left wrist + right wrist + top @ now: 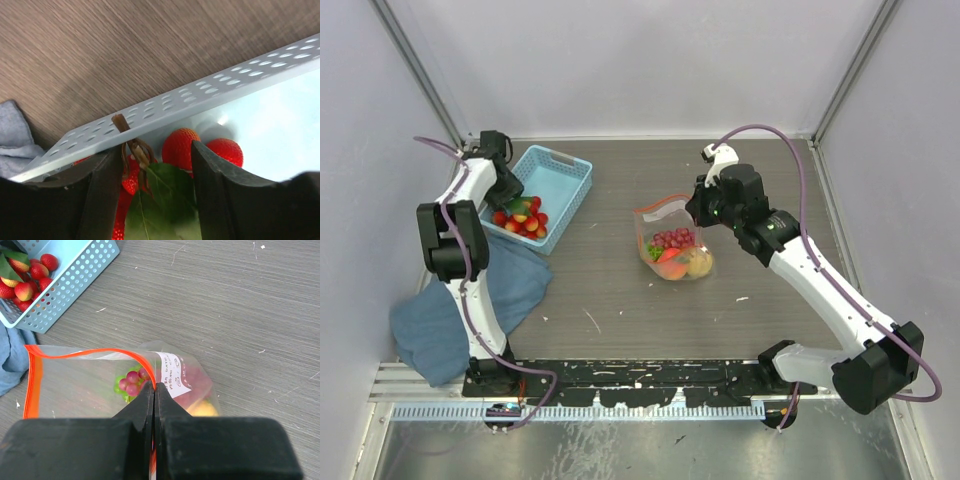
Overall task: Place the food in the zip-top bag and seal the zipper
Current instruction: Pick up the fake fruit from the bin.
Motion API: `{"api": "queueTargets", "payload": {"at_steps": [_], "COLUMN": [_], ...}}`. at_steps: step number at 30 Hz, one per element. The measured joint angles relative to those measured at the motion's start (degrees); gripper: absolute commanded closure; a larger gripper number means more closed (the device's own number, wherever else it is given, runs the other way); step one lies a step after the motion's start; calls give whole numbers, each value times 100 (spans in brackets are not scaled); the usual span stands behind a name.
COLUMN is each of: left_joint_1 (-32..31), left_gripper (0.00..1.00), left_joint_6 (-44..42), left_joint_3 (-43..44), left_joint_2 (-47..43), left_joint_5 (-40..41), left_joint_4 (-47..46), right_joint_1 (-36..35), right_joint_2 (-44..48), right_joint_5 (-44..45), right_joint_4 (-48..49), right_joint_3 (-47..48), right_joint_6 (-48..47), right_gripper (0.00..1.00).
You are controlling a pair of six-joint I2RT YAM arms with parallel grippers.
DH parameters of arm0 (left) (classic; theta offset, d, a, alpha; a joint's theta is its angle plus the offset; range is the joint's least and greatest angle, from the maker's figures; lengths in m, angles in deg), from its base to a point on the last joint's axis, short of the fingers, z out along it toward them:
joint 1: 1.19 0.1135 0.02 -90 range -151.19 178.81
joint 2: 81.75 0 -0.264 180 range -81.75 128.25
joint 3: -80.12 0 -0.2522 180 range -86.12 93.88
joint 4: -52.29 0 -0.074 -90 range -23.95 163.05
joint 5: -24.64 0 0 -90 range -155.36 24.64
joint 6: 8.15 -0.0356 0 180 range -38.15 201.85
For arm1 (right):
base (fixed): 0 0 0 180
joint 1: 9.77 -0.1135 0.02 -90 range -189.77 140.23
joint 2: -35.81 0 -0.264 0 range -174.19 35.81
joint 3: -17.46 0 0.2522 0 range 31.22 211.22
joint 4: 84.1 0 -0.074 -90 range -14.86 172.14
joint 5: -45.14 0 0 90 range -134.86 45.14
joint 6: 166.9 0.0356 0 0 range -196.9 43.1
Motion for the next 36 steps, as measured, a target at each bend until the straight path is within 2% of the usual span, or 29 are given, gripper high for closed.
{"api": "queueTargets", "payload": {"at_steps": [3, 6, 10, 16, 21, 28, 36], "left_joint_1": [2, 4, 2, 2, -17, -162, -186], "left_gripper": [64, 86, 100, 100, 100, 100, 100], "left_joint_6": [39, 76, 74, 28, -90, -280, -380], "left_joint_3": [0, 0, 0, -380, -885, -1134, -1191], "left_joint_2": [157, 186, 184, -179, -898, -1805, -1659], "left_joint_5": [-94, -146, -245, -470, -776, -951, -1198], "left_joint_4": [4, -2, -90, -354, -570, -837, -1029], "right_joint_1": [0, 0, 0, 0, 0, 0, 0], "right_joint_2": [-7, -7, -7, -7, -4, -4, -4], "right_joint_5": [-4, -4, -2, 0, 22, 98, 168], "right_joint_4": [9, 15, 17, 28, 31, 31, 31], "right_joint_3": [0, 0, 0, -17, -35, -35, -42], "right_joint_6": [0, 2, 0, 2, 2, 7, 33], "right_gripper": [99, 99, 99, 99, 99, 99, 99]}}
